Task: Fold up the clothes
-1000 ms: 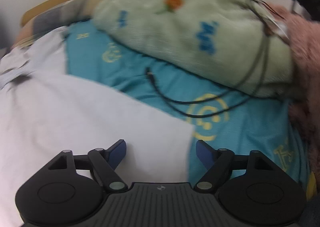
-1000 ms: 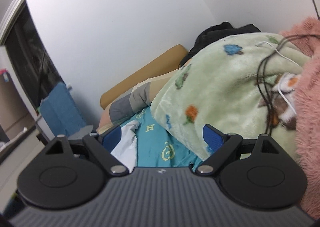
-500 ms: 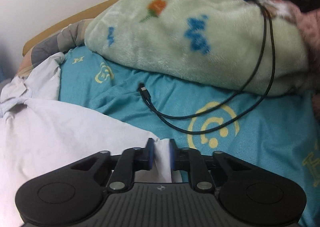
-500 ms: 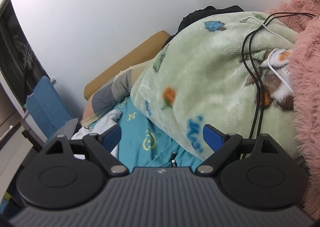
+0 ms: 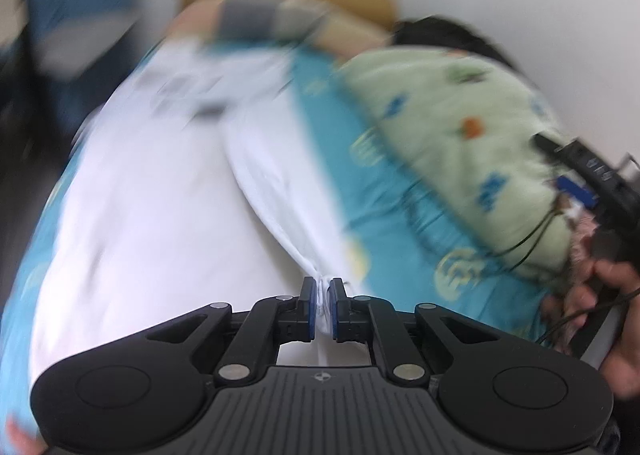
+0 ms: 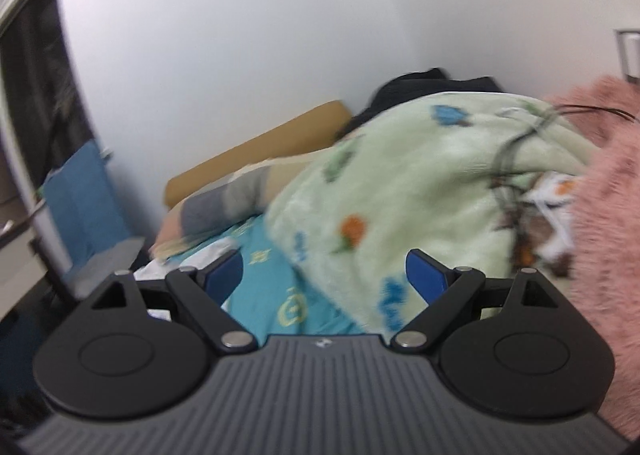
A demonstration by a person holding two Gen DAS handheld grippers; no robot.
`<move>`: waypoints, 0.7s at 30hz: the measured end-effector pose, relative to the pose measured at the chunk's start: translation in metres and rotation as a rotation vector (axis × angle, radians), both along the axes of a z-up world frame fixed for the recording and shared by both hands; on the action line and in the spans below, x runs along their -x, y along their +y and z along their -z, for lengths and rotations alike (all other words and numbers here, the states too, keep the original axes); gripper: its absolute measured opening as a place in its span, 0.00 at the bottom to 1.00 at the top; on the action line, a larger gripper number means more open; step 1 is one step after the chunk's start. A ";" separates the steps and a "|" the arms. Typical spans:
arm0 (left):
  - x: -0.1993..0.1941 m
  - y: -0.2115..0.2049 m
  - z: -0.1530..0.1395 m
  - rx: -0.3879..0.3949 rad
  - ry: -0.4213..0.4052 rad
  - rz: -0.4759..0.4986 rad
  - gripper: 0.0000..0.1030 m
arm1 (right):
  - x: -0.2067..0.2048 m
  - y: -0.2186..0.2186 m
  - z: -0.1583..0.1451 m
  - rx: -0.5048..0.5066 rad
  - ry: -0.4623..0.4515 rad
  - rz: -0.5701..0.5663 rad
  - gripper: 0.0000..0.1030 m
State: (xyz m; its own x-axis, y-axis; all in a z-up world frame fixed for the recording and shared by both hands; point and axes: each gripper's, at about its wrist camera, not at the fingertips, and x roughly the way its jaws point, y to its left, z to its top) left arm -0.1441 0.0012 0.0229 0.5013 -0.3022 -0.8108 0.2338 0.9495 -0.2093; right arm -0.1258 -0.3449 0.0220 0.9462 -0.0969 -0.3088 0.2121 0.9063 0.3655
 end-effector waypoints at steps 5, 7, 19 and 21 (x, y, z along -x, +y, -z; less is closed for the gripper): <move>-0.001 0.039 0.037 -0.022 0.212 -0.089 0.10 | -0.009 0.031 0.000 0.048 0.052 -0.093 0.87; -0.002 0.047 0.041 -0.001 0.238 -0.104 0.23 | -0.010 0.041 0.001 0.081 0.065 -0.115 0.87; -0.018 -0.008 -0.018 -0.046 -0.151 0.051 0.88 | -0.017 0.067 0.010 0.111 0.097 -0.190 0.87; -0.023 -0.013 -0.028 -0.051 -0.228 0.048 0.98 | -0.019 0.070 0.010 0.127 0.104 -0.192 0.87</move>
